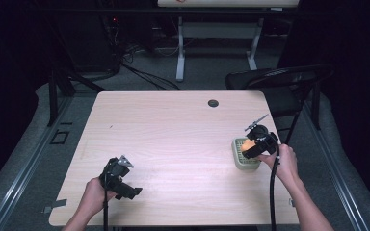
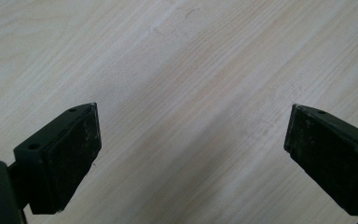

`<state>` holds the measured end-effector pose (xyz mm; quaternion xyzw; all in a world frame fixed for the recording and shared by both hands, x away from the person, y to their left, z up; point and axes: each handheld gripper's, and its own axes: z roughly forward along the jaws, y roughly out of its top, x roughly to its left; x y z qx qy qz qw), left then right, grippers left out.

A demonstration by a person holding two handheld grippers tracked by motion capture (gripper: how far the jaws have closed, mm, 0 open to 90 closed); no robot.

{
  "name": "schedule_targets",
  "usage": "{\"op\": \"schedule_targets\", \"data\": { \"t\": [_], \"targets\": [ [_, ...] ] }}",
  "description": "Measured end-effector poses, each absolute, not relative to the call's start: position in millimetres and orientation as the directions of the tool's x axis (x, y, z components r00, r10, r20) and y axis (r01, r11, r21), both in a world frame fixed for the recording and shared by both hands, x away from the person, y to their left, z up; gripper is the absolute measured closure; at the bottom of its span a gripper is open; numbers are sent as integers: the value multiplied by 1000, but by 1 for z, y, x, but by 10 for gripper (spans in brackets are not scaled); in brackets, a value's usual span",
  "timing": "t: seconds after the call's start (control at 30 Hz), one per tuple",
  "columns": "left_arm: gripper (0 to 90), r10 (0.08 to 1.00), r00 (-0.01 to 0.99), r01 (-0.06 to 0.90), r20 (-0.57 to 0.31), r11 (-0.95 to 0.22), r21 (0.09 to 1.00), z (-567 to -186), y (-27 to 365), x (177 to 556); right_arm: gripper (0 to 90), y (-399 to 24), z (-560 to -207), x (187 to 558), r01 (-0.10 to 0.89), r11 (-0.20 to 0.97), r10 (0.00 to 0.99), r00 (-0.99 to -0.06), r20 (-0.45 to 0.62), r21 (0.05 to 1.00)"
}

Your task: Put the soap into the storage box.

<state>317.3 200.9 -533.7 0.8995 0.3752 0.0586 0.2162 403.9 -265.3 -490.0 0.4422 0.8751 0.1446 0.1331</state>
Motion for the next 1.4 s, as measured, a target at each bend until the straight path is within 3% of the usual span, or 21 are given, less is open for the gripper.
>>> {"op": "schedule_targets", "data": {
  "t": [1.4],
  "targets": [
    [39, 698, 714, 647, -59, -625, 436, -534, 200, 317, 266, -262, -520, 426, 748, 586, 805, -581, -119, 311]
  ]
}}
